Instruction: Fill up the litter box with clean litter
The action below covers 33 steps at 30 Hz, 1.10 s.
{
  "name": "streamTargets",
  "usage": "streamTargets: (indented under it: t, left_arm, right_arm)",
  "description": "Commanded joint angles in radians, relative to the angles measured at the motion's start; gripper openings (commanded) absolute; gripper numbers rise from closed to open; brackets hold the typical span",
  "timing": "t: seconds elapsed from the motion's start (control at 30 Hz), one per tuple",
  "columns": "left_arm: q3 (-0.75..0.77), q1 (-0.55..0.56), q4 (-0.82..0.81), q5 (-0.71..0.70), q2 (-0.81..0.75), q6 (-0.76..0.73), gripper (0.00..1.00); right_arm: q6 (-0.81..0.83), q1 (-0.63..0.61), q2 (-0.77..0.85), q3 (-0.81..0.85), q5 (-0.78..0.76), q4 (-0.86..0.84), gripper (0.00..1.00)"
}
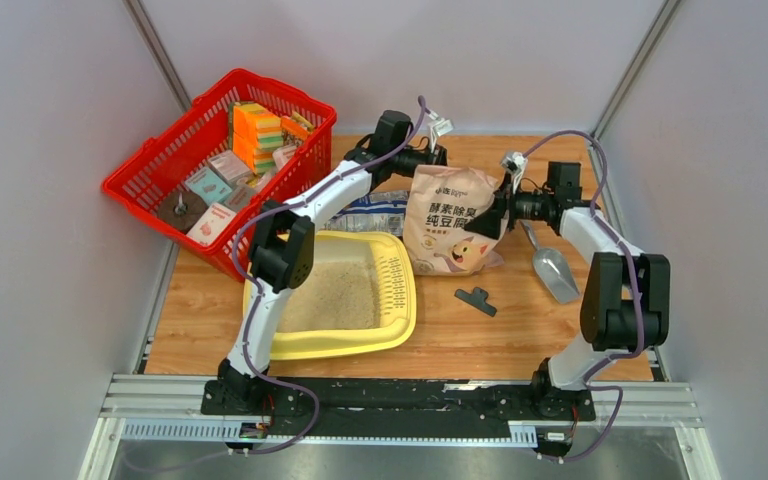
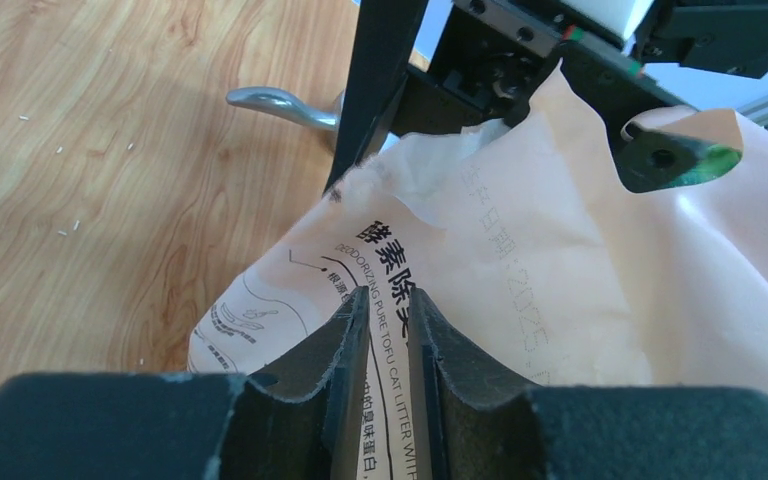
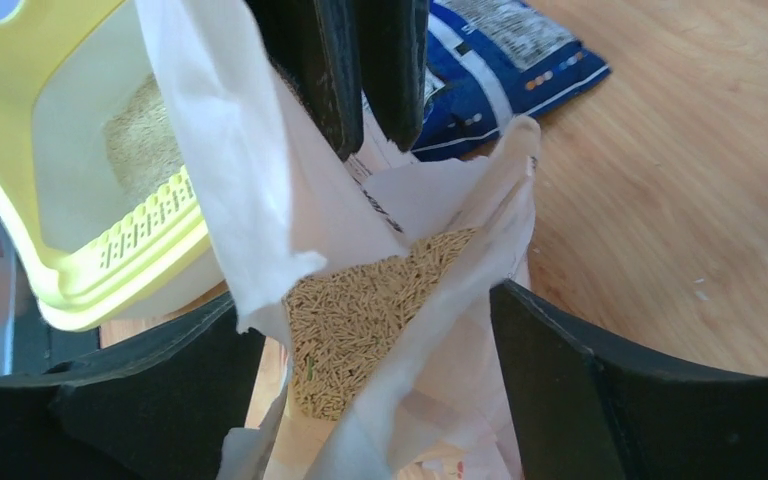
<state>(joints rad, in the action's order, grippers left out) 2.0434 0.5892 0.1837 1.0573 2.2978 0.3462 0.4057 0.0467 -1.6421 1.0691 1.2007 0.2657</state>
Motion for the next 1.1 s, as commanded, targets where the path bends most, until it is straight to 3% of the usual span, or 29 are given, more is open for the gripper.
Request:
streamTargets:
  t: [0.0,0.23,0.37,0.5,0.53,0.63,0.67,0.73,0.87,1.07]
  left_arm:
    - [0.049,-0.005,0.011,-0.006,-0.012,-0.022,0.3]
    - [0.057,-0.019,0.111,-0.111,-0.075,-0.124,0.43]
    - [0.043,-0.046,0.134,-0.189,-0.115,-0.164,0.48]
    - [0.104,-0.089,0.206,-0.267,-0.147,-0.228,0.53]
    - [0.109,-0.095,0.217,-0.275,-0.168,-0.248,0.54]
    - [0.11,-0.126,0.253,-0.252,-0.217,-0.277,0.58]
    - [0.104,-0.132,0.272,-0.244,-0.23,-0.288,0.65]
    - [0.086,-0.153,0.336,-0.214,-0.28,-0.338,0.66]
    - [-0.02,-0.186,0.454,-0.168,-0.372,-0.467,0.67]
    - [-0.029,-0.19,0.755,-0.095,-0.426,-0.766,0.7]
  right_arm:
    - [-0.102,-0.008,0.087,0.02,-0.094,-0.112,0.87]
    - [-0.375,0.071,0.151,0.149,-0.155,-0.111,0.99]
    - [-0.518,0.156,0.244,0.155,-0.154,-0.059,1.0]
    - [-0.371,0.22,0.333,0.161,-0.278,0.258,1.0]
    - [-0.296,0.222,0.358,0.147,-0.384,0.283,0.99]
    - [-0.205,0.222,0.45,0.014,-0.42,0.222,0.99]
    - [-0.214,0.22,0.467,-0.05,-0.431,0.186,0.99]
    - [-0.22,0.22,0.464,-0.077,-0.454,0.126,0.98]
    - [-0.191,0.219,0.375,-0.063,-0.443,0.101,0.96]
    - [-0.113,0.217,0.219,0.04,-0.302,0.151,0.92]
